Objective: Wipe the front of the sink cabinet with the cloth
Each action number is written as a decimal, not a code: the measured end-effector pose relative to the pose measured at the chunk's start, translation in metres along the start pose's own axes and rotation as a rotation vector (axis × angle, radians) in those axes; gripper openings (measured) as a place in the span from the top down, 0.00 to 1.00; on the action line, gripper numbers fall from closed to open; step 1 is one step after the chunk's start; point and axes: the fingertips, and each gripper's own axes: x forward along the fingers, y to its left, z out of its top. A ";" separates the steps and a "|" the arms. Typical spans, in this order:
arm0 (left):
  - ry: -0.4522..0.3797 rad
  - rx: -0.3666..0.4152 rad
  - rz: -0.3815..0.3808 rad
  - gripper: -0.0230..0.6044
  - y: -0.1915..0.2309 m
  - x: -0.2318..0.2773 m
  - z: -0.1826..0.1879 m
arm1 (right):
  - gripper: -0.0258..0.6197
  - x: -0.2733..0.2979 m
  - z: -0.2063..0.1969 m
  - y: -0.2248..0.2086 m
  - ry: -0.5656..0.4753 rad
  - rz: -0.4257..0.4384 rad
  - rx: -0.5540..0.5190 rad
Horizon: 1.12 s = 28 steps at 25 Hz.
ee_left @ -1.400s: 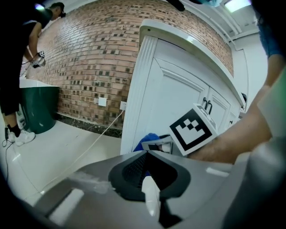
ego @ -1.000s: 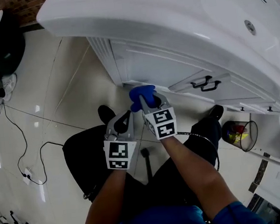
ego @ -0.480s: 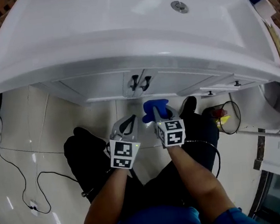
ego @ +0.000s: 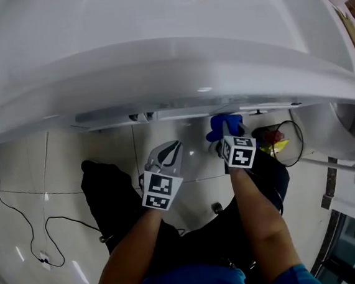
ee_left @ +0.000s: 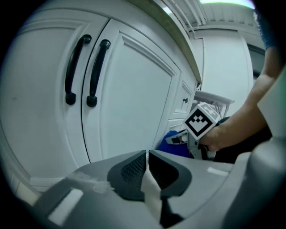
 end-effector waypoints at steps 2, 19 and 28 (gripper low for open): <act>0.015 0.001 0.002 0.92 0.003 0.001 -0.004 | 0.85 0.011 -0.002 -0.006 0.008 -0.002 0.008; -0.014 -0.105 0.128 0.94 0.058 -0.033 -0.009 | 0.85 0.040 -0.004 0.103 0.030 0.186 -0.067; -0.058 -0.164 0.228 0.94 0.104 -0.083 -0.015 | 0.85 0.039 0.012 0.201 0.011 0.315 -0.127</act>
